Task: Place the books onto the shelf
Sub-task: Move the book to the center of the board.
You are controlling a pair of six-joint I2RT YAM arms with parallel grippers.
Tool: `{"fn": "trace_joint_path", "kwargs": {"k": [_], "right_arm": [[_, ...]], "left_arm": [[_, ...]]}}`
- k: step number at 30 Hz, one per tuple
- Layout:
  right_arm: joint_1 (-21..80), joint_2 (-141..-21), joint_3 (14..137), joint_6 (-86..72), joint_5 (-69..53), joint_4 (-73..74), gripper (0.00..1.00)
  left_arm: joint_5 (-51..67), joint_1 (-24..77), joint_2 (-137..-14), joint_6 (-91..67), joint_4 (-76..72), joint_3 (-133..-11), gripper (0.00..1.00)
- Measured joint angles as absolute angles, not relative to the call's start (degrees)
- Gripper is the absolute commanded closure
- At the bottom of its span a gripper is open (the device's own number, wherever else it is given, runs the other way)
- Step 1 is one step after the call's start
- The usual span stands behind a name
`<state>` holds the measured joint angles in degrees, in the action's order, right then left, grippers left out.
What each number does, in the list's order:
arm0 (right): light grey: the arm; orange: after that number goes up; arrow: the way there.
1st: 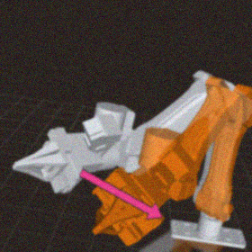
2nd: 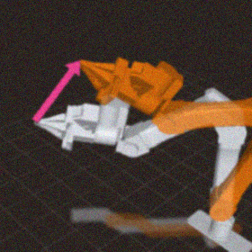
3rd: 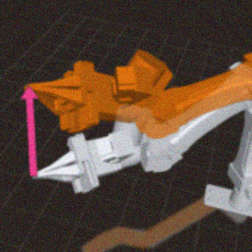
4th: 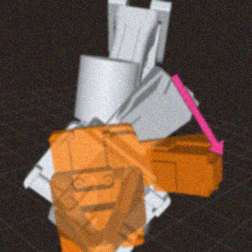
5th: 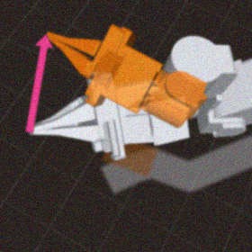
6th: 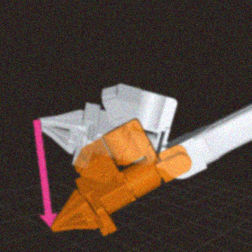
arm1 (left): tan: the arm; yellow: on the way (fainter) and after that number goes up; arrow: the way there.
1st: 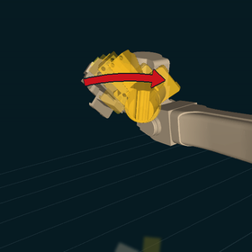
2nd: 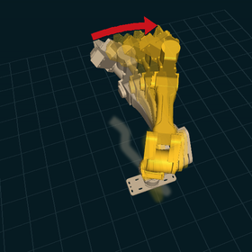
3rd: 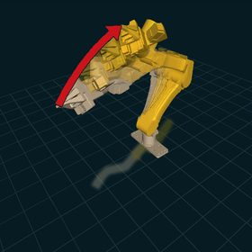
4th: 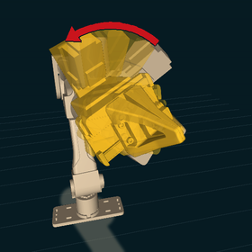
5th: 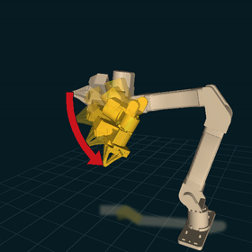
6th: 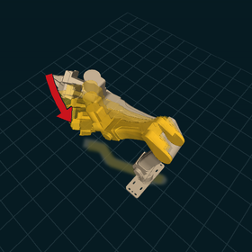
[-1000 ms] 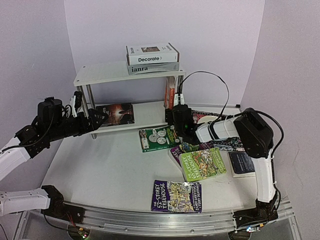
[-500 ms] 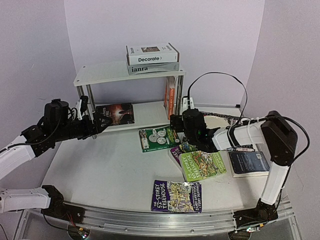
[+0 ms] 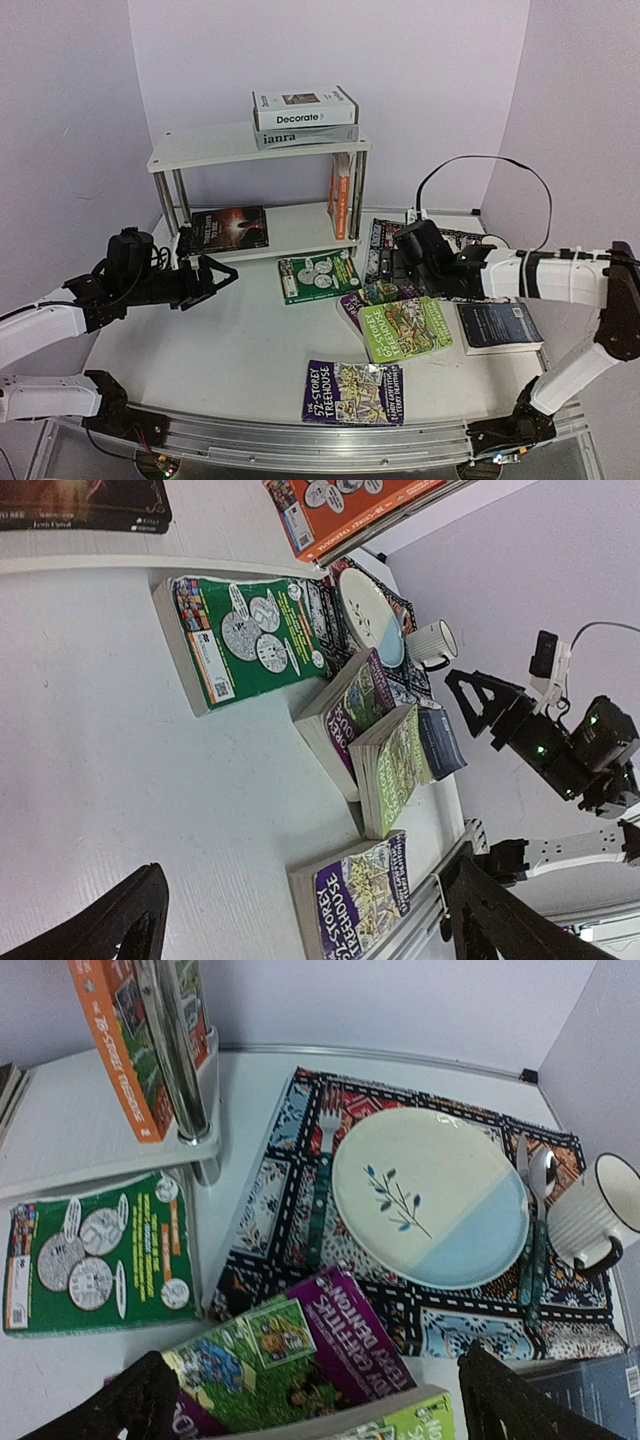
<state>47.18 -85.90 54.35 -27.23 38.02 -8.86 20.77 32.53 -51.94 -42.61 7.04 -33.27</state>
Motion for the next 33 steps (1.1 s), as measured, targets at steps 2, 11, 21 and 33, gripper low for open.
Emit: {"fn": "trace_joint_path", "kwargs": {"k": [2,11,21,33], "right_arm": [[47.2,-82.4,51.5,-28.2,36.9,-6.4,0.02],[47.0,-71.6,45.0,-27.4,28.5,2.1,0.02],[41.2,-67.9,39.4,-28.3,18.5,6.5,0.02],[36.4,-65.4,35.1,-34.4,1.4,7.6,0.08]], "left_arm": [[20.8,33.8,-52.7,-44.4,5.3,-32.2,0.01],[17.8,45.1,-61.2,-49.2,-1.4,-32.1,0.02],[14.1,52.5,-70.1,-51.2,-5.1,-33.7,0.02],[13.3,57.0,-77.2,-52.4,-7.0,-37.8,0.05]]}}
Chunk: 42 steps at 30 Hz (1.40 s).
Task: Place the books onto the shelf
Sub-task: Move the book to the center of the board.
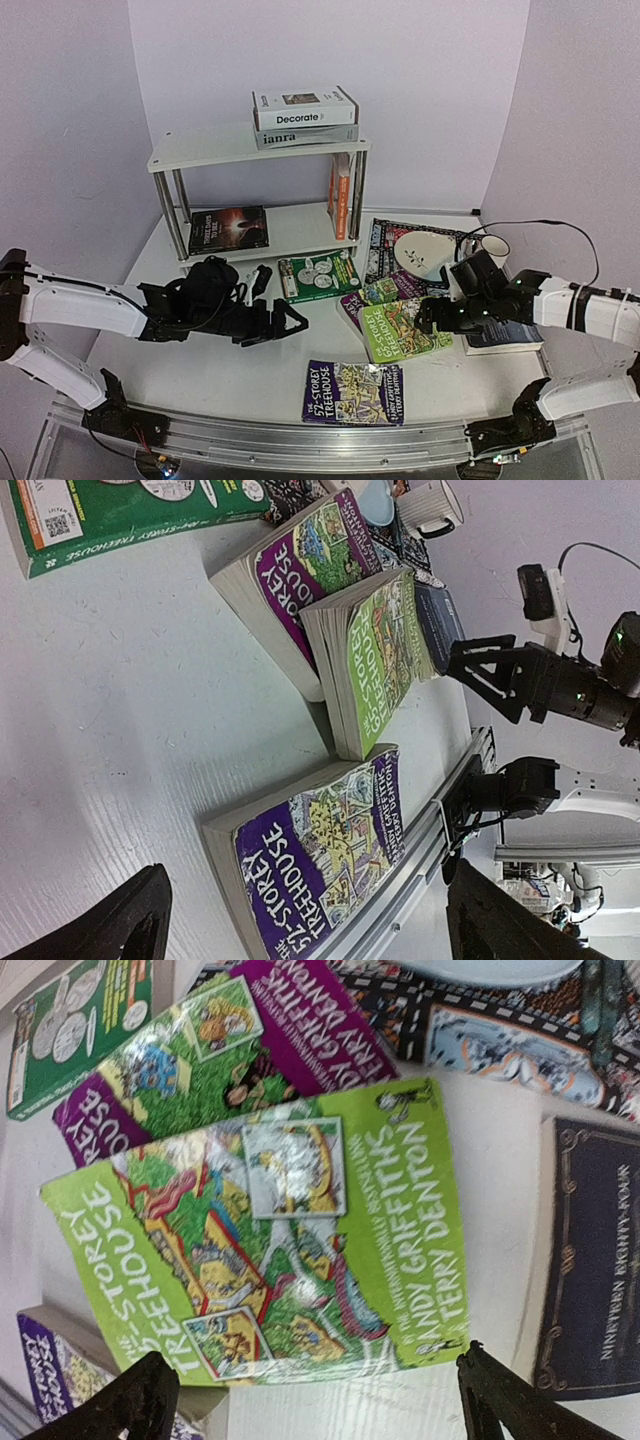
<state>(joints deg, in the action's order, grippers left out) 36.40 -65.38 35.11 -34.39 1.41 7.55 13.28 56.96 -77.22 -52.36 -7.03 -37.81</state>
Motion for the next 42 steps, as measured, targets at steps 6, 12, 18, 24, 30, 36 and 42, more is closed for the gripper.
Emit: {"fn": "trace_joint_path", "kwargs": {"k": [6,12,18,24,30,36,42], "right_arm": [[42.8,-61.6,30.9,-42.6,-2.1,9.1,0.08],[56.3,-59.8,29.7,-52.6,0.3,9.8,0.06],[65.2,-62.1,29.5,-60.4,4.4,9.5,0.05],[69.5,-66.1,29.5,-65.1,7.2,7.5,0.04],[71.7,-69.7,29.4,-67.2,7.8,4.0,0.04],[73.8,-70.8,27.5,-68.4,7.7,-0.3,0.06],[74.4,-72.7,26.5,-69.1,6.9,-3.6,0.09]], "left_arm": [[15.2,57.7,-77.2,-54.9,-7.5,-36.3,0.06],[16.3,61.6,-77.9,-57.1,-7.2,-34.6,0.06],[16.8,62.7,-80.2,-58.0,-7.1,-34.6,0.06],[16.3,65.7,-83.9,-60.0,-7.1,-35.3,0.06],[16.4,68.8,-89.3,-61.3,-7.6,-37.7,0.06],[16.6,68.9,-90.9,-62.1,-8.5,-38.1,0.11],[18.4,68.9,-92.9,-64.2,-13.3,-38.1,0.24]]}}
